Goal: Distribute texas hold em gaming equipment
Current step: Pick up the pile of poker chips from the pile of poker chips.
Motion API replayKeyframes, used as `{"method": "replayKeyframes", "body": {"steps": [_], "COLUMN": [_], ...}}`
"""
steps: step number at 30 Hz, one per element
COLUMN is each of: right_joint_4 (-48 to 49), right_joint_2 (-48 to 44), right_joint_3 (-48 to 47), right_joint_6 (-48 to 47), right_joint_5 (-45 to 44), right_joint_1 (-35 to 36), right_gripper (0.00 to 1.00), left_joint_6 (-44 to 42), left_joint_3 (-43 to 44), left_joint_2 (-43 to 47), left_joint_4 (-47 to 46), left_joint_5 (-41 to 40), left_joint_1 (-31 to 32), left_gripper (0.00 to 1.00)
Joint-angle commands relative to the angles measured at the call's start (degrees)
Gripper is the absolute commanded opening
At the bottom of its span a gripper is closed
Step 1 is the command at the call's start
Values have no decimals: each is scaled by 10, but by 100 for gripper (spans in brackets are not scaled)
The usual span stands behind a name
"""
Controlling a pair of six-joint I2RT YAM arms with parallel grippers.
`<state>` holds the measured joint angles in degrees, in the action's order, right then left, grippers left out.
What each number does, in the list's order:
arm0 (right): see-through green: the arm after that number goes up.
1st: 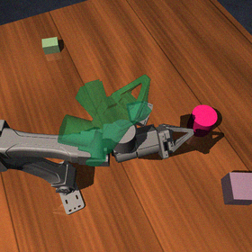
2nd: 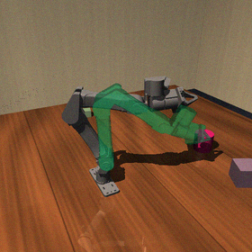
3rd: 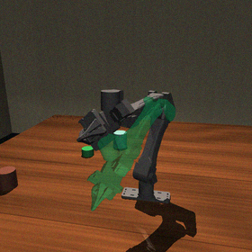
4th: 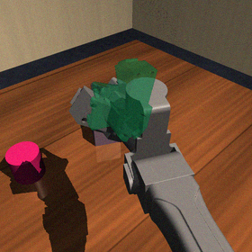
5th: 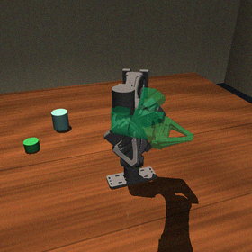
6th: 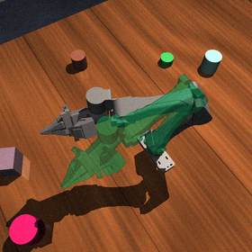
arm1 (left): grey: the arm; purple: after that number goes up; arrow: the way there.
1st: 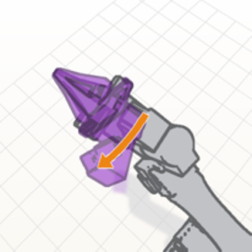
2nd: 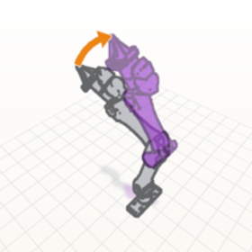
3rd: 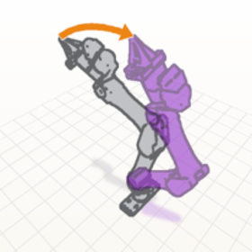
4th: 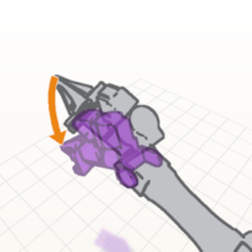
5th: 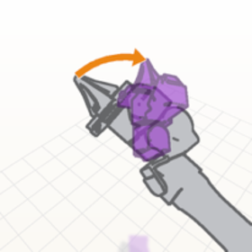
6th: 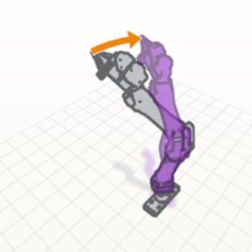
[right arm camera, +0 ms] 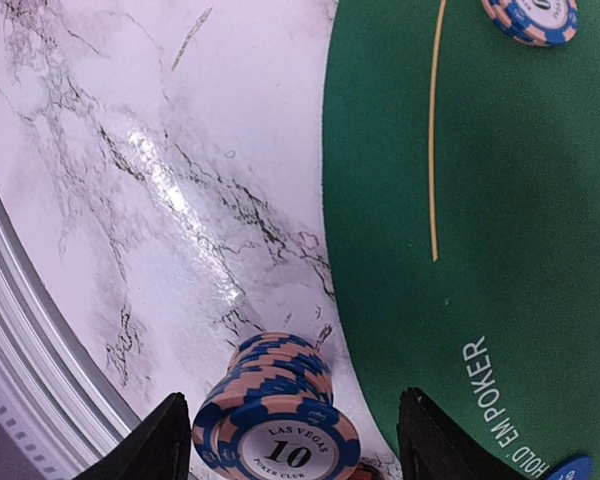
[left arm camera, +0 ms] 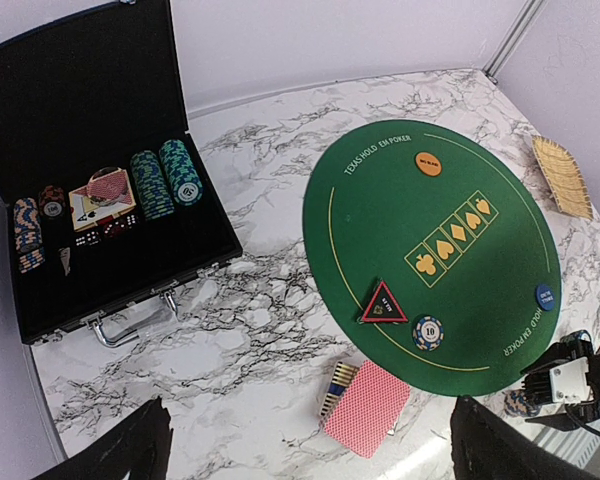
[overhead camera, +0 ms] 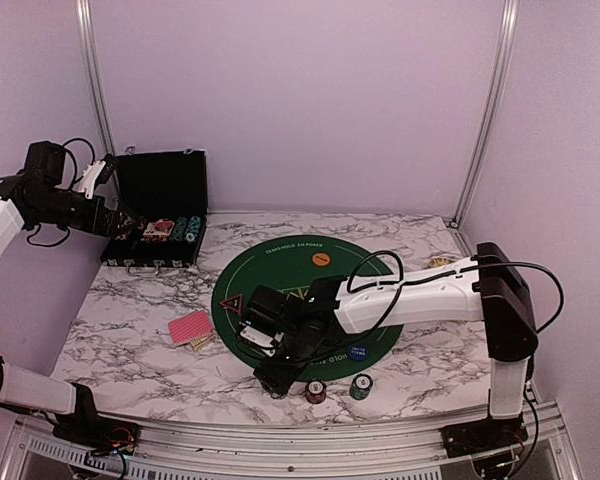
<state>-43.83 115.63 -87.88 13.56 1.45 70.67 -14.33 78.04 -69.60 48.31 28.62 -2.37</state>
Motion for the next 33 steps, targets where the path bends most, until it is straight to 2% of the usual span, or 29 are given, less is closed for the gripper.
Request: {"method": "replayKeyframes", "body": {"steps": [1,11,16,21,26,30,33], "right_joint_4": [10,14,16,13,2,-7,-11], "right_joint_2": [5,3,2,-4,-9,-15,-22], "right_joint_3": [-3,7,8,5,-11,-25,-33], "right_joint_6": [8,8,8,9,7,9,12], "right_joint_5": [0,6,12,8,3,2,1], "right_joint_1": [5,5,5,5,5,5,5], "right_gripper": [66,61,55,43,36,23,18], "left_joint_6": [1,1,1,1,1,1,1], "left_joint_3": [15,24,26,28,31,33,34], "left_joint_2": [-1,-3,-4,-4,-5,-7,-8], "left_joint_4": [16,17,17,19,19,20,20], "left_joint_5": [10,5,5,5,5,4,5], "left_joint_1": [2,2,2,2,3,3,3], "left_gripper": [99,99,99,99,99,99,99]}}
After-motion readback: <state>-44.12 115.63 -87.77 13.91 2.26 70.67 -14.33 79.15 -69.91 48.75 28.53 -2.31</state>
